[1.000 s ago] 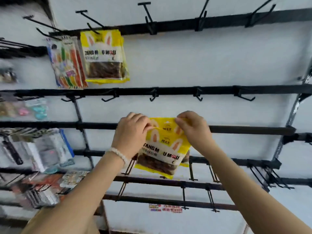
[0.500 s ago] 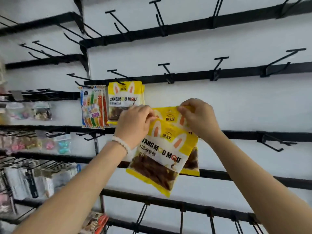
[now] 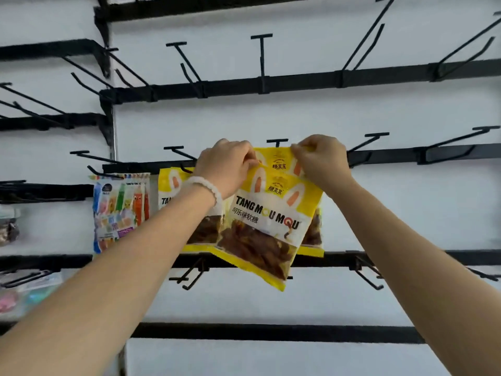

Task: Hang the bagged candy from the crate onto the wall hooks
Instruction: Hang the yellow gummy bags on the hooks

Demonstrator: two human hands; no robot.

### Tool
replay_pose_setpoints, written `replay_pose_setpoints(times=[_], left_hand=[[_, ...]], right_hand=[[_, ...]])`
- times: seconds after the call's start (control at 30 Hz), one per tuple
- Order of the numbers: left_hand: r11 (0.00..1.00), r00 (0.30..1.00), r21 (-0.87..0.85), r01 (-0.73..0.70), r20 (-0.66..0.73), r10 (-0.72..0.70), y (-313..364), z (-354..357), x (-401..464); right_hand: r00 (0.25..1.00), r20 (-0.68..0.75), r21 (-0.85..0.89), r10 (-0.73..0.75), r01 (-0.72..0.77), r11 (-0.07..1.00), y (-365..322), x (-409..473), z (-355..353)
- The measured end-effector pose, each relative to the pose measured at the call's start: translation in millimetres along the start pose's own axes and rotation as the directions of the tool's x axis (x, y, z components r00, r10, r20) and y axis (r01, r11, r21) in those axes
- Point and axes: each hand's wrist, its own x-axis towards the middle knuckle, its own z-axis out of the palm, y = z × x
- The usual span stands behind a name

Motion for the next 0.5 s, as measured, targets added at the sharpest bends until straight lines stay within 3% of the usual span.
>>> replay_pose_setpoints(times=[0.5], left_hand=[[0.998, 0.998, -0.037, 0.041, 0.038, -0.040, -22, 61, 9]], right_hand=[[0.999, 0.040, -0.155, 0.016, -0.010, 0.988, 50, 24, 42]])
